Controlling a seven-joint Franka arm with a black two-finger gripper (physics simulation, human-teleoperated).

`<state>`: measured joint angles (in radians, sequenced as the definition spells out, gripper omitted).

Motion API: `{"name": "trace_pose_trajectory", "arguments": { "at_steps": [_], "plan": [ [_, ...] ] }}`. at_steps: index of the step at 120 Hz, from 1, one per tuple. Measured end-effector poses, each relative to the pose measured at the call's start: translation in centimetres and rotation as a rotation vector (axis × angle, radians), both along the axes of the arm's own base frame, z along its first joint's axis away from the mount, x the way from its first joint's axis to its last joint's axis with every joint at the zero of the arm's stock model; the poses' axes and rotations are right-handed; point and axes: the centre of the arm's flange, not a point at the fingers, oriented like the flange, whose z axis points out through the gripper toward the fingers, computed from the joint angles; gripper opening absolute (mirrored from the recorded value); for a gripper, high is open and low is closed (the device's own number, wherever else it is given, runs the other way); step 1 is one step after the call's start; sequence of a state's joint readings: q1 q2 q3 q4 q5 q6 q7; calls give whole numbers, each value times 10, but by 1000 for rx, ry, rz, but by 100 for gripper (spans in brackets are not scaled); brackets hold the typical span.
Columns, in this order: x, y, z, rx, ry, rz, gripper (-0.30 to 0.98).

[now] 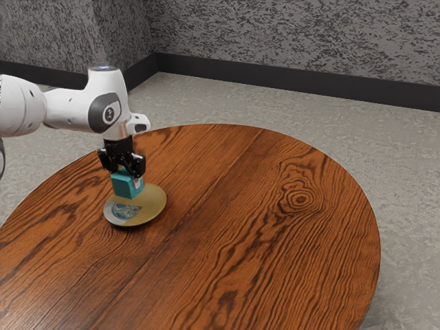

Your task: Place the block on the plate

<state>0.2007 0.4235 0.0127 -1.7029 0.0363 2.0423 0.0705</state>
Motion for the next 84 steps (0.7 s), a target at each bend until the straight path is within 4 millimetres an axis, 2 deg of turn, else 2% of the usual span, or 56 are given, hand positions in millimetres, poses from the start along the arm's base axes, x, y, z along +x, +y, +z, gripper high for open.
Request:
{"name": "trace_pose_trajectory", "arguments": {
  "at_steps": [23,37,41,53,69,75,84],
  "plan": [
    [-1,0,-2,-12,-15,3,56],
    [-1,-2,15,-8,-43,0,61],
    [-2,-9,27,-6,-61,-12,62],
    [-2,-49,73,-13,-126,-50,65],
    [-23,-105,157,14,-209,-128,67],
    [-36,-117,175,25,-216,-145,67],
    [-53,-124,195,37,-221,-152,67]
  ]
}}
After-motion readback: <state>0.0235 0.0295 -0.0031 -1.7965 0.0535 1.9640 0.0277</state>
